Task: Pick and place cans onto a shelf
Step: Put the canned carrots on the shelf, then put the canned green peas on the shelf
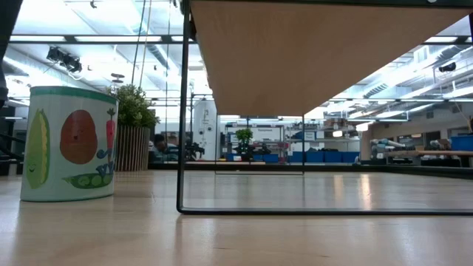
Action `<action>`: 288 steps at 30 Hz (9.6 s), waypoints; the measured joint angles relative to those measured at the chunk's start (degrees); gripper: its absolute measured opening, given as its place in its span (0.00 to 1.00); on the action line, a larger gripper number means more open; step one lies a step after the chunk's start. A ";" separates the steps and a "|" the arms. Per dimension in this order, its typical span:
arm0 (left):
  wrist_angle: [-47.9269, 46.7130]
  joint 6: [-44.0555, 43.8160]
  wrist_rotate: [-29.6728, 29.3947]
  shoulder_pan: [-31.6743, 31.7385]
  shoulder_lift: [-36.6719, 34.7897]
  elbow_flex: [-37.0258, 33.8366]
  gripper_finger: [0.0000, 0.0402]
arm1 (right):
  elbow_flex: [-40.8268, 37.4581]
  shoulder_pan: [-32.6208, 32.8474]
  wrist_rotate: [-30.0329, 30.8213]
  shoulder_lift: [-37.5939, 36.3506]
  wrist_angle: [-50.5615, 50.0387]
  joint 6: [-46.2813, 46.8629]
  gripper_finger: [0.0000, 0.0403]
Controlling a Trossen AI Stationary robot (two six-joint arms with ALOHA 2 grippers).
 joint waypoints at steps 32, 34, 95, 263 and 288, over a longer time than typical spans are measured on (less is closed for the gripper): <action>10.25 9.08 -1.33 -0.04 1.30 -0.22 0.89 | 0.00 0.00 0.28 0.00 1.53 0.02 0.90; 11.54 9.06 -1.35 -0.04 1.30 -0.22 0.89 | 0.00 0.00 0.27 0.00 1.53 0.02 0.90; 18.40 9.08 -9.54 2.53 -0.40 -7.89 0.89 | 3.61 -0.11 1.86 -3.34 -1.90 0.98 0.90; 8.65 -30.34 -2.79 -15.31 -27.14 -36.60 0.79 | 3.61 -5.43 -0.77 -4.20 6.84 -5.28 0.90; 0.07 5.96 5.67 2.29 2.80 4.61 0.79 | 3.60 -3.98 0.45 -4.20 7.23 -3.17 0.90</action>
